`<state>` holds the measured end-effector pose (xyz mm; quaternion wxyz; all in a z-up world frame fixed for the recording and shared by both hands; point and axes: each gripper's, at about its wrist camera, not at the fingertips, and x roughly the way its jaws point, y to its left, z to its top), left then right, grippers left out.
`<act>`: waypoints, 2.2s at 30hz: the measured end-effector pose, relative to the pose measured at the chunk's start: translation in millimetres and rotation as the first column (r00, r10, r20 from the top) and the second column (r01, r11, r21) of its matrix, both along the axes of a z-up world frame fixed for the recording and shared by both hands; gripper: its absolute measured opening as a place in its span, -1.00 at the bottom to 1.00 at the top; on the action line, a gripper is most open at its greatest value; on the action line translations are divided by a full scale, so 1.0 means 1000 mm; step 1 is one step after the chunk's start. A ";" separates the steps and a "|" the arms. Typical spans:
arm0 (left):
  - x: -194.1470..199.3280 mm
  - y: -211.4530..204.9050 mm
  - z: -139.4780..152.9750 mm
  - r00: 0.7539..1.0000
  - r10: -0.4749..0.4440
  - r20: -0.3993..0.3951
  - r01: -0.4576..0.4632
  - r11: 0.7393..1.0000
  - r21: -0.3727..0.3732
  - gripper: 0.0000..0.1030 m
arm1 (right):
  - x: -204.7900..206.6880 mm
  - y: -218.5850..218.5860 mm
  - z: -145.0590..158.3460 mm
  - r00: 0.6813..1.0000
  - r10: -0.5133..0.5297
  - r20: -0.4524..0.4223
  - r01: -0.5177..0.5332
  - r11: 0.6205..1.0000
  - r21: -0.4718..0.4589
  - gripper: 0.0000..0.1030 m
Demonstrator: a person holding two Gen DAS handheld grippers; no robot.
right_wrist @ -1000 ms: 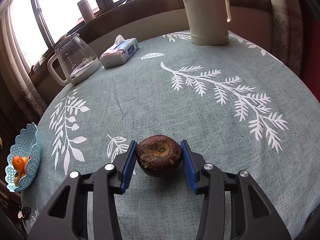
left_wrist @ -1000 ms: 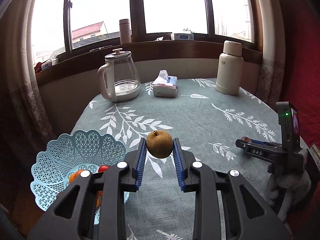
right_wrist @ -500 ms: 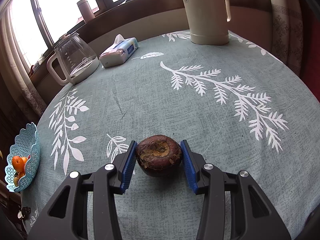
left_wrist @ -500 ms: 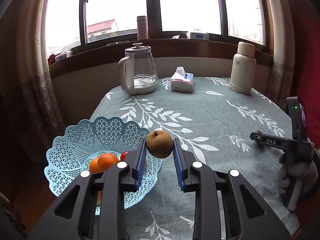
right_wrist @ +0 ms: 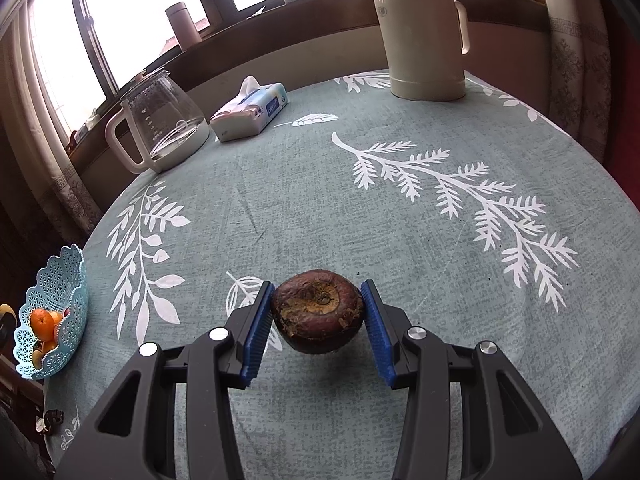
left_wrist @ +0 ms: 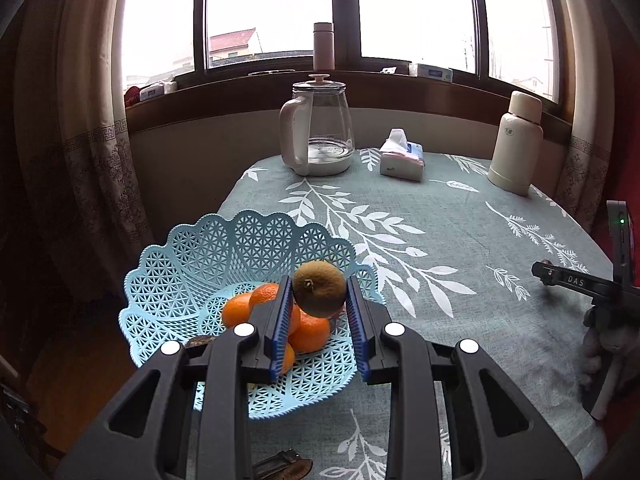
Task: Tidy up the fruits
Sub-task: 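Carry the yellow fruit over the basket and open left tool, then carry the brown fruit into the basket and open right tool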
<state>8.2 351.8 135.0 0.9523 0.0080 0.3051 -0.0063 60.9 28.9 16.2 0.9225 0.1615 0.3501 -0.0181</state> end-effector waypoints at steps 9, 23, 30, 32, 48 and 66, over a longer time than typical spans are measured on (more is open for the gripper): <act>0.000 0.042 0.004 0.995 0.101 0.005 -0.101 0.994 -0.049 -0.47 | 0.001 -0.001 0.000 1.000 0.001 -0.005 -0.001 1.000 0.002 -0.13; -0.007 0.077 0.005 0.983 0.181 0.002 -0.179 0.973 -0.143 0.67 | 0.001 -0.001 0.001 1.000 0.009 0.001 -0.009 1.000 0.008 -0.13; -0.017 0.091 0.006 0.978 0.208 0.005 -0.204 0.963 -0.174 0.73 | 0.001 0.012 0.009 0.990 0.141 0.016 -0.142 0.971 0.191 -0.13; -0.019 0.093 0.005 0.979 0.205 0.003 -0.202 0.963 -0.176 0.73 | 0.002 0.021 0.013 0.982 0.187 0.019 -0.186 0.952 0.244 -0.13; -0.038 0.101 0.013 0.981 0.188 0.040 -0.174 0.956 -0.235 0.84 | 0.001 0.190 0.072 0.834 0.550 0.042 -0.548 0.817 0.178 -0.13; -0.048 0.110 0.019 0.979 0.193 0.073 -0.165 0.945 -0.284 0.91 | 0.002 0.272 0.056 0.772 0.635 -0.014 -0.624 0.762 0.171 -0.11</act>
